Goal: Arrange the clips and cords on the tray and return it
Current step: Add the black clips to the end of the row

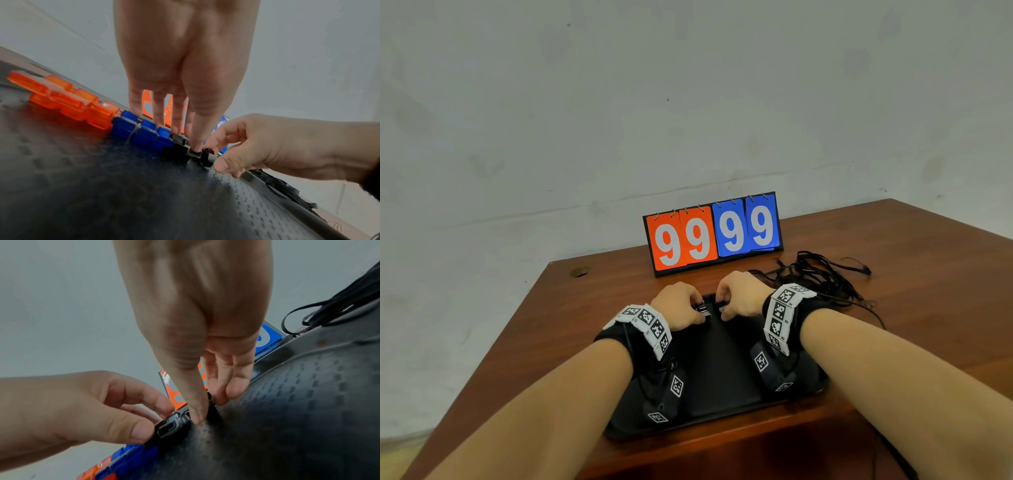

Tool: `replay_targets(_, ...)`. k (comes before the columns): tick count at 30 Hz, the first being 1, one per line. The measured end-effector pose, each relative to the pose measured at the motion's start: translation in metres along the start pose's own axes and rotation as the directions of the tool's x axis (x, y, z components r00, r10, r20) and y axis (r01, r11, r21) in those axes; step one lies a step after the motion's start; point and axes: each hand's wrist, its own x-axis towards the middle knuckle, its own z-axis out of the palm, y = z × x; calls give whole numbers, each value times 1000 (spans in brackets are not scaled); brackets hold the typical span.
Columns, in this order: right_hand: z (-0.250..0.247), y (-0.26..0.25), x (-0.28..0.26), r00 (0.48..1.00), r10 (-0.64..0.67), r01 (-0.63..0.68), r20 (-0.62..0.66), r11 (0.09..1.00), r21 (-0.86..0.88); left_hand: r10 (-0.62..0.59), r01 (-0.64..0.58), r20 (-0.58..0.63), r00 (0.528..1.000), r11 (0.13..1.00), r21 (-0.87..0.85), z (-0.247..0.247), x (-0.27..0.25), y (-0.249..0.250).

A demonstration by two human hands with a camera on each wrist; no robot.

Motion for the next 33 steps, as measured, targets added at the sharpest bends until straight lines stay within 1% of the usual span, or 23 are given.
replay_targets(8, 1, -6, 4, 999, -39, 39, 32, 999, 3, 20, -20, -13, 1000, 999, 37, 4, 1, -2)
replay_targets(17, 3, -8, 6, 997, -48, 46, 54, 998, 30, 22, -22, -19, 1000, 999, 31, 5, -1, -2)
replay_targets(21, 3, -8, 3, 997, -52, 50, 49, 997, 53, 15, -15, -9, 1000, 1000, 10, -3, -7, -5)
replay_targets(24, 2, -8, 0, 999, -38, 36, 25, 997, 63, -25, 25, -6, 1000, 999, -35, -15, -14, -15)
replay_targets(29, 5, -12, -5, 1000, -29, 29, 2, 998, 50, -109, 106, -34, 993, 990, -89, -31, -34, -41)
replay_targets(31, 7, -15, -6, 1000, -22, 21, 6, 999, 37, -134, 132, -10, 991, 986, -98, -36, -41, -49)
replay_targets(33, 9, -18, -6, 1000, -20, 20, 5, 1000, 17, -122, 123, 18, 992, 990, -67, -38, -48, -56)
